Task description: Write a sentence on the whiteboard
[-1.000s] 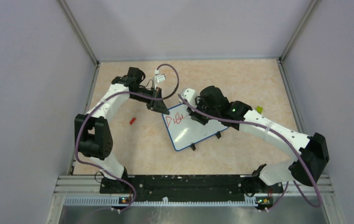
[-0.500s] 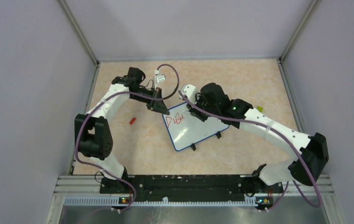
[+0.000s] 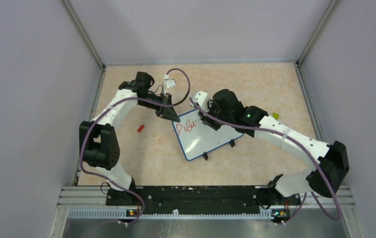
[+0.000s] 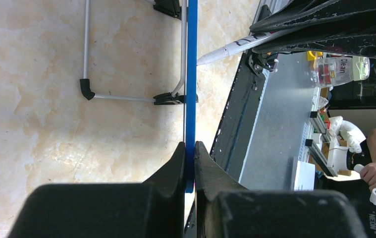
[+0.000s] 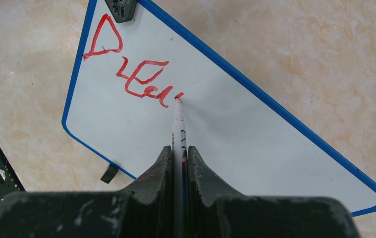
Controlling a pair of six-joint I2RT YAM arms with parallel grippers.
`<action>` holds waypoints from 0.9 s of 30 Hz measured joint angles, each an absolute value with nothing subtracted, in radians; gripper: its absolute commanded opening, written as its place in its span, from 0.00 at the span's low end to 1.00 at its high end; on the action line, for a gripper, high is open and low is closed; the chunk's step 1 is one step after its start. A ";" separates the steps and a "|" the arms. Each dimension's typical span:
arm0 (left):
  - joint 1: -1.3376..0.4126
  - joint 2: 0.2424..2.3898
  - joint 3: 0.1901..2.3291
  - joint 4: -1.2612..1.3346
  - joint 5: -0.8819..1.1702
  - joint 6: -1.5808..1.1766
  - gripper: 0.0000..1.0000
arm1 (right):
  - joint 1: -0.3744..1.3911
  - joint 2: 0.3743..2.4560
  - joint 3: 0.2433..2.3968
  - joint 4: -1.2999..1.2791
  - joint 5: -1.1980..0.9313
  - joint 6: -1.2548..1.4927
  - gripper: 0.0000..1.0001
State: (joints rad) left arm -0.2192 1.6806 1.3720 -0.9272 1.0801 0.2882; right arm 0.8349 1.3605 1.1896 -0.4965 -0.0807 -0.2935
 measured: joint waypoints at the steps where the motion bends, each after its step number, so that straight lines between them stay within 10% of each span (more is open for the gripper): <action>1: -0.219 1.681 1.372 -0.927 1.080 0.288 0.00 | 0.835 1.361 1.190 -0.496 -0.080 -0.294 0.00; 27: -0.219 1.681 1.372 -0.920 1.077 0.288 0.00 | 0.813 1.357 1.191 -0.495 -0.090 -0.287 0.00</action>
State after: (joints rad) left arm -0.2188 1.6806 1.3720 -0.9199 1.0767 0.2878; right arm 0.8127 1.3571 1.1908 -0.4950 -0.0902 -0.2867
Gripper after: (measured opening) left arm 0.092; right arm 0.095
